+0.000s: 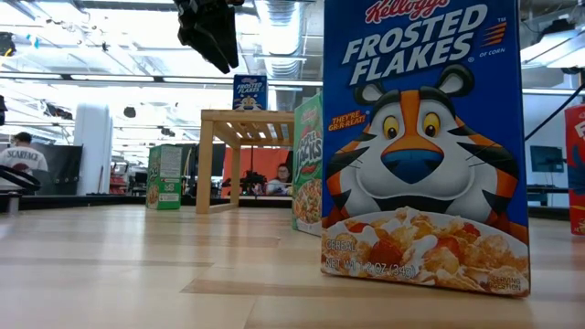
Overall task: Stack cereal on shelf
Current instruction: Put the top red cereal box on the shelf
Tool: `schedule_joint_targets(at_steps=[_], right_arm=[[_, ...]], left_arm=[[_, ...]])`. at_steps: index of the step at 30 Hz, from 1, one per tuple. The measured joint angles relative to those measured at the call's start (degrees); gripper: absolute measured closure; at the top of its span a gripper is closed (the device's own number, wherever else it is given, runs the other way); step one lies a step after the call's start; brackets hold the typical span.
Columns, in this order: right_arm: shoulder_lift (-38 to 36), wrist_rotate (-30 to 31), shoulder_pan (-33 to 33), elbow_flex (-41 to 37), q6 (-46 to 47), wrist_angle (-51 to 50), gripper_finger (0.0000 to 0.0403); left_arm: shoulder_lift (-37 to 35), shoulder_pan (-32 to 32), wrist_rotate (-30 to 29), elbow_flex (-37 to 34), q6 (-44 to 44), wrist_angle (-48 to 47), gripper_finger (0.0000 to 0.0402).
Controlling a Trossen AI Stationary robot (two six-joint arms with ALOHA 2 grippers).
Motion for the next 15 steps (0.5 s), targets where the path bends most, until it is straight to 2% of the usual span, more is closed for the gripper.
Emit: schedule_joint_targets(at_steps=[10, 15], right_arm=[[0.0, 0.0, 0.1, 2.6, 0.4, -0.4, 0.0146], [-0.7, 1.9, 1.2, 2.6, 6.3, -2.3, 0.0146]], left_arm=[[0.0, 0.0, 0.0, 0.0, 0.0, 0.0, 0.0175], [0.0, 0.0, 0.0, 0.0, 0.0, 0.0, 0.0175]])
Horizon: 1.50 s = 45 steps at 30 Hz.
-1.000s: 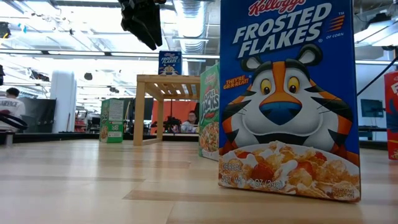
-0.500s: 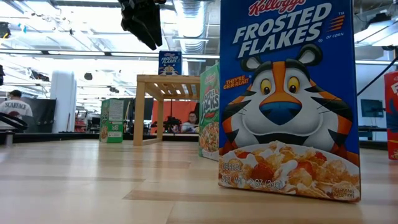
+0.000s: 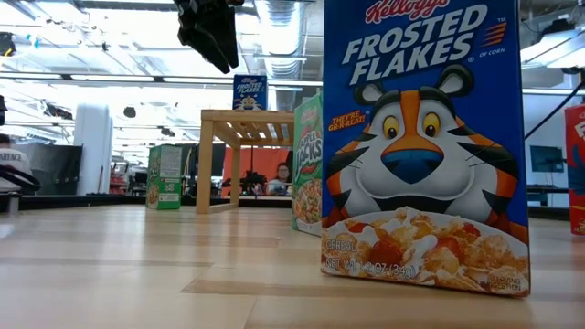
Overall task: Stack cereal on shelf
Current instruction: Put the top red cereal box on the shelf
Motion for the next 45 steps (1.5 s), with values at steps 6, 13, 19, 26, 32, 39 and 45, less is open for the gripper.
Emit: schedule_joint_targets(at_steps=[6, 13, 19, 26, 32, 39, 45], right_arm=[[-4.2, 4.2, 2.5, 0.0, 5.3, -1.3, 0.0146], [-10.0, 4.4, 3.5, 0.0, 12.2, -1.2, 0.0146], [-13.9, 4.4, 2.4, -0.6, 17.9, -3.6, 0.0147], [-19.7, 4.4, -1.3, -10.5, 23.6, -0.2, 0.0147], [-22.8, 4.4, -5.0, -20.5, 28.7, 8.9, 0.0147], [-21.5, 4.4, -6.4, -26.2, 33.8, 14.5, 0.0147], [-17.7, 4.4, -6.4, -26.3, 35.9, 15.5, 0.0147]], left_arm=[[0.0, 0.0, 0.0, 0.0, 0.0, 0.0, 0.0175], [0.0, 0.0, 0.0, 0.0, 0.0, 0.0, 0.0175], [0.0, 0.0, 0.0, 0.0, 0.0, 0.0, 0.0175], [0.0, 0.0, 0.0, 0.0, 0.0, 0.0, 0.0175], [0.0, 0.0, 0.0, 0.0, 0.0, 0.0, 0.0175], [0.0, 0.0, 0.0, 0.0, 0.0, 0.0, 0.0175], [0.0, 0.0, 0.0, 0.0, 0.7, 0.0, 0.0175]])
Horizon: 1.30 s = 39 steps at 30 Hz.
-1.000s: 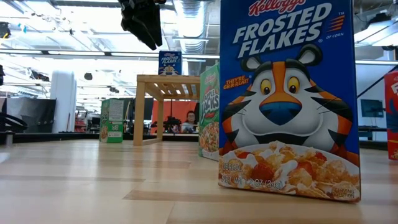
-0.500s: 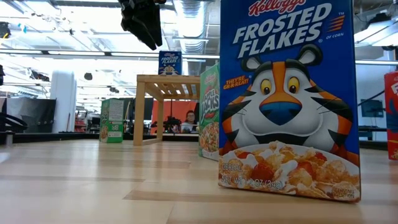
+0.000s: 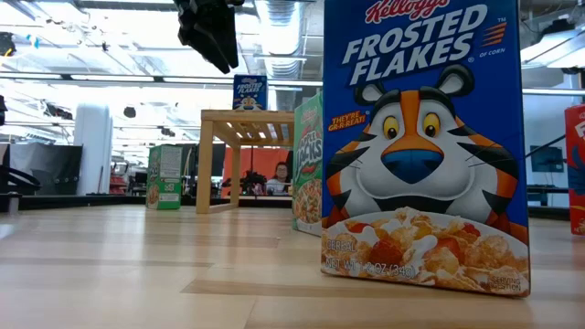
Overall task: Stack cereal on shelf
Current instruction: Put the top red cereal box on the shelf, then put the bottom right green cereal box on the shelf
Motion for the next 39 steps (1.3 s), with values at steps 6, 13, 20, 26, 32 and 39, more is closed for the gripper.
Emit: schedule_joint_targets(at_steps=[6, 13, 20, 26, 32, 39], right_arm=[[2.9, 0.0, 0.0, 0.0, 0.0, 0.7, 0.0147], [4.7, 0.0, 0.0, 0.0, -0.7, 4.5, 0.0147], [5.3, 0.0, 0.0, 0.1, -1.7, 6.9, 0.0146], [5.4, 0.0, -0.7, 0.1, -2.1, 6.7, 0.0147], [5.4, 0.3, -1.0, 0.1, -2.3, 6.6, 0.0147], [4.6, 0.6, -1.1, 0.1, -3.6, 6.3, 0.0147]], left_arm=[[0.0, 0.0, 0.0, 0.0, 7.6, 0.0, 0.0175], [0.0, 0.0, 0.0, 0.0, 8.2, 0.0, 0.0175], [0.0, 0.0, 0.0, 0.0, 8.0, 0.0, 0.0175], [0.0, 0.0, 0.0, 0.0, 8.0, 0.0, 0.0175], [0.0, 0.0, 0.0, 0.0, 7.9, 0.0, 0.0175], [0.0, 0.0, 0.0, 0.0, 7.9, 0.0, 0.0175]])
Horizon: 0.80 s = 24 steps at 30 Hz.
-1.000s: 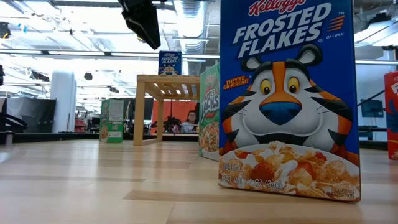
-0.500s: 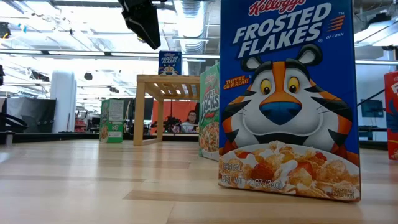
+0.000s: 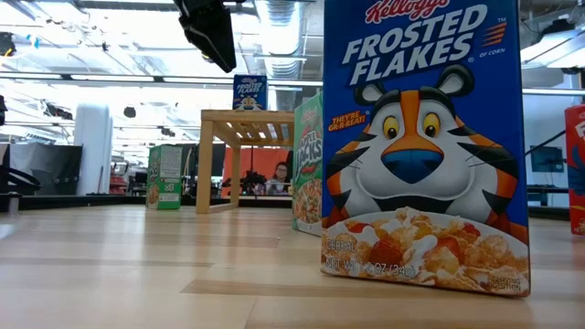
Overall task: Stack cereal on shelf
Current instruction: Put the bottom right green cereal box on the shelf
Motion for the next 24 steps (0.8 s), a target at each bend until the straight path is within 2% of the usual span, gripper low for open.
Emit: schedule_joint_targets(at_steps=[9, 15, 24], right_arm=[[-4.2, 1.0, 0.2, 0.0, -0.8, -2.7, 0.0147], [-8.9, 0.5, 3.0, 0.0, 2.4, -6.5, 0.0147], [-13.9, -8.7, 12.8, 0.0, 13.1, -13.6, 0.0147]], left_arm=[[0.0, 0.0, 0.0, 0.0, 0.0, 0.0, 0.0175], [0.0, 0.0, 0.0, 0.0, 0.0, 0.0, 0.0175], [0.0, 0.0, 0.0, 0.0, 0.0, 0.0, 0.0175]])
